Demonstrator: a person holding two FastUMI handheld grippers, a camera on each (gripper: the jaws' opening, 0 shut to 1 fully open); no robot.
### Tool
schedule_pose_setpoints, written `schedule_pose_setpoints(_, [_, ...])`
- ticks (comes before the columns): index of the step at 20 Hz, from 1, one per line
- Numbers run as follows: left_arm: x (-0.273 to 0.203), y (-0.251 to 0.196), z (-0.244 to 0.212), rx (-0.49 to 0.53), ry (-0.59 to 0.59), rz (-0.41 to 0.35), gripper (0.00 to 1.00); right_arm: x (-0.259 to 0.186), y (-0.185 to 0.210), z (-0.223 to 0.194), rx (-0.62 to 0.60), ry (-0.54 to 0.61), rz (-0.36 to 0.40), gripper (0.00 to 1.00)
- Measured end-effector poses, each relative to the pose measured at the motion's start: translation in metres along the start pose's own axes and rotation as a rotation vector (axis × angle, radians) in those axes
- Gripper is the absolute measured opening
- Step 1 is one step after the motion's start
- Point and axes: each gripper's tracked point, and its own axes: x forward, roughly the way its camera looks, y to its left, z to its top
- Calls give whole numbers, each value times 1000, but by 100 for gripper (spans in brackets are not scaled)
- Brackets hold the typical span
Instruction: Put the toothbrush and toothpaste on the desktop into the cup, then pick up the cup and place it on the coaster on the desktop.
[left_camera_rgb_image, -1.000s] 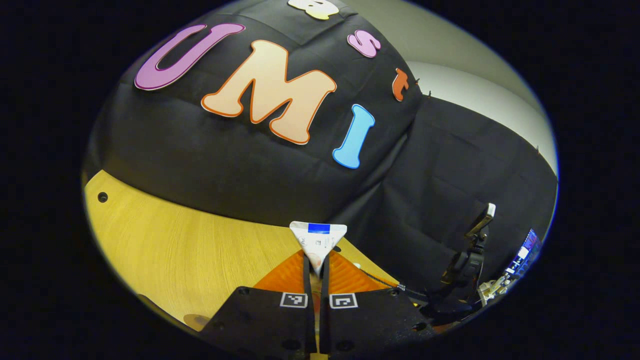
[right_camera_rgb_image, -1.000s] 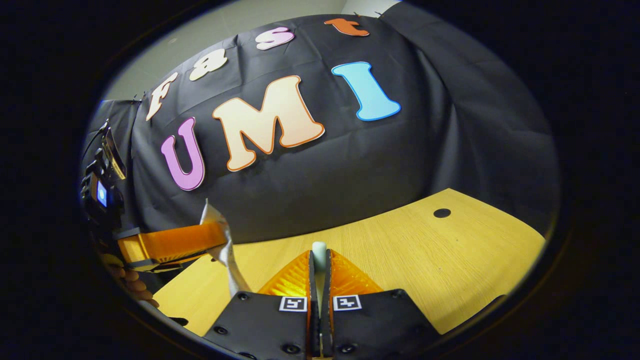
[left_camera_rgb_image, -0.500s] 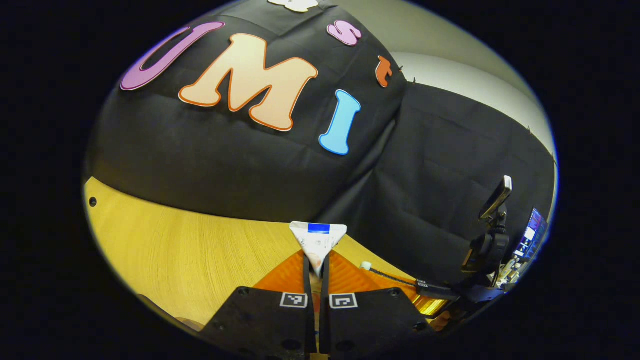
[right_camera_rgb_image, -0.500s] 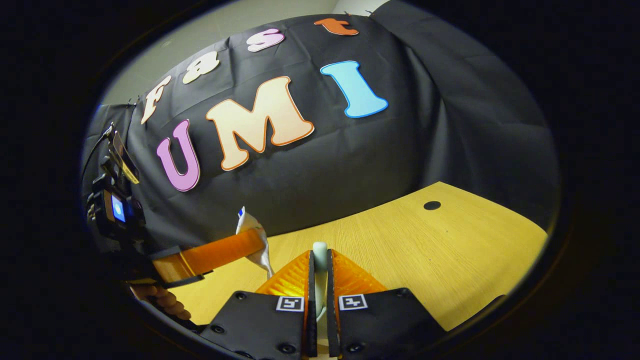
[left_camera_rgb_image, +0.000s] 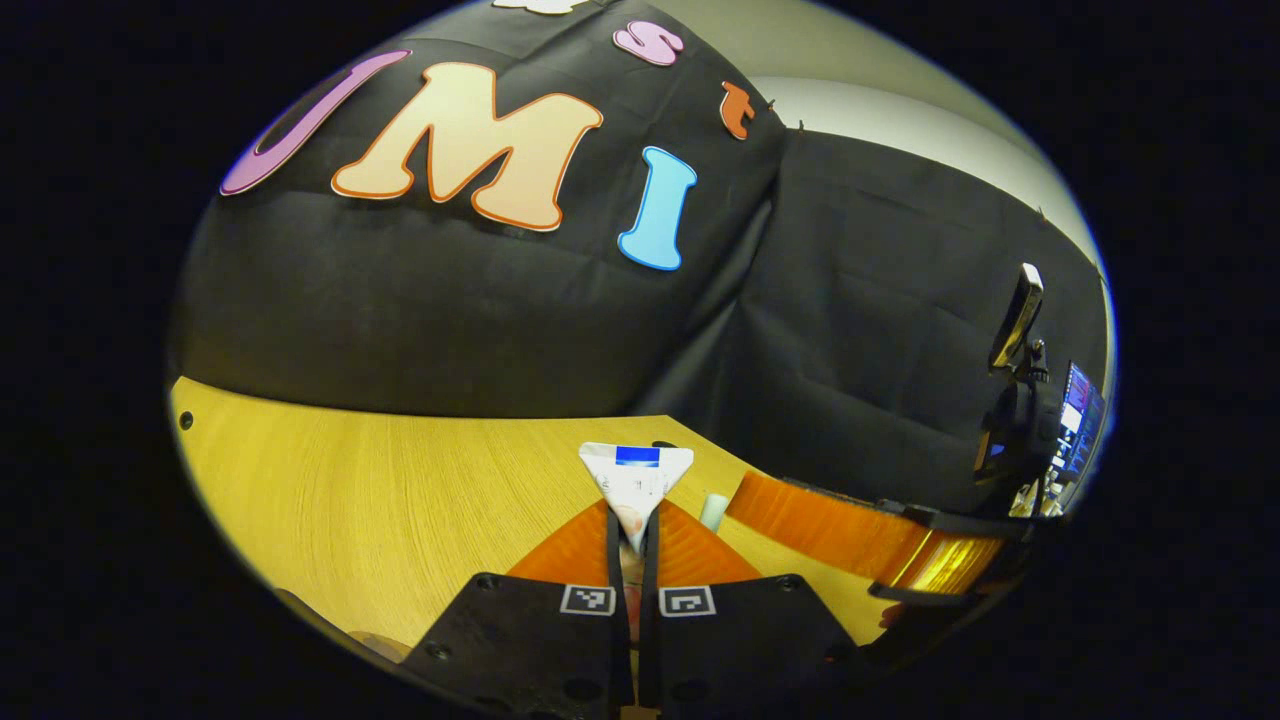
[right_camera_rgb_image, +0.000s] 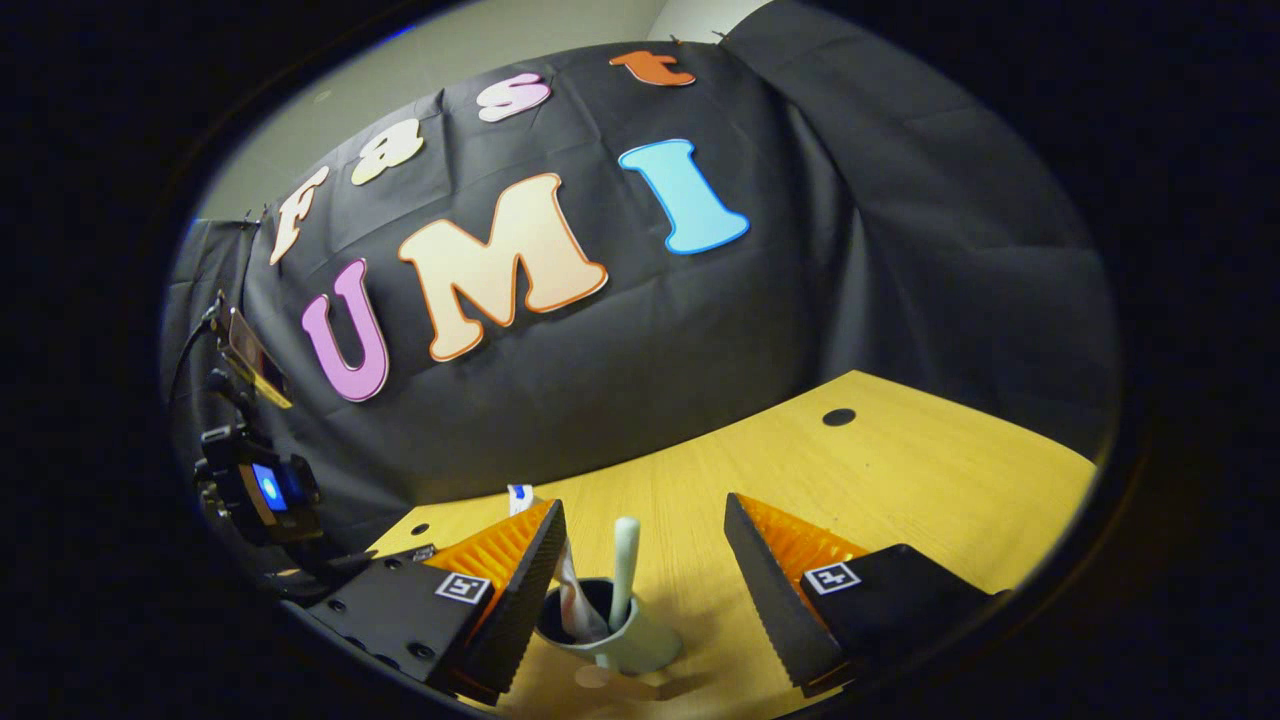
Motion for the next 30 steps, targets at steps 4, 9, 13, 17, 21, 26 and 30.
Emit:
schedule_pose_setpoints(4, [-1,1,4,-18,-31,6,2,-10,-20,8,24,-13,-49,98])
schedule_pose_setpoints(9, [-9,-5,1,5,-36,11,24,-18,-29,11,10,-19,-73,98])
schedule_pose_setpoints(13, [-15,-10,-4,62,-21,16,83,-19,-28,4,17,-1,-72,98])
schedule_pose_setpoints(17, [-37,6,8,72,-54,83,93,-26,-24,1,-12,39,-55,98])
schedule_pose_setpoints(21, [-77,37,15,31,-74,183,94,-35,-18,3,-83,129,-28,93])
schedule_pose_setpoints(26, [-142,102,2,-10,-23,374,95,-42,9,7,-163,228,44,98])
schedule_pose_setpoints(30, [-209,155,-8,-13,15,548,95,-44,34,-12,-187,353,111,98])
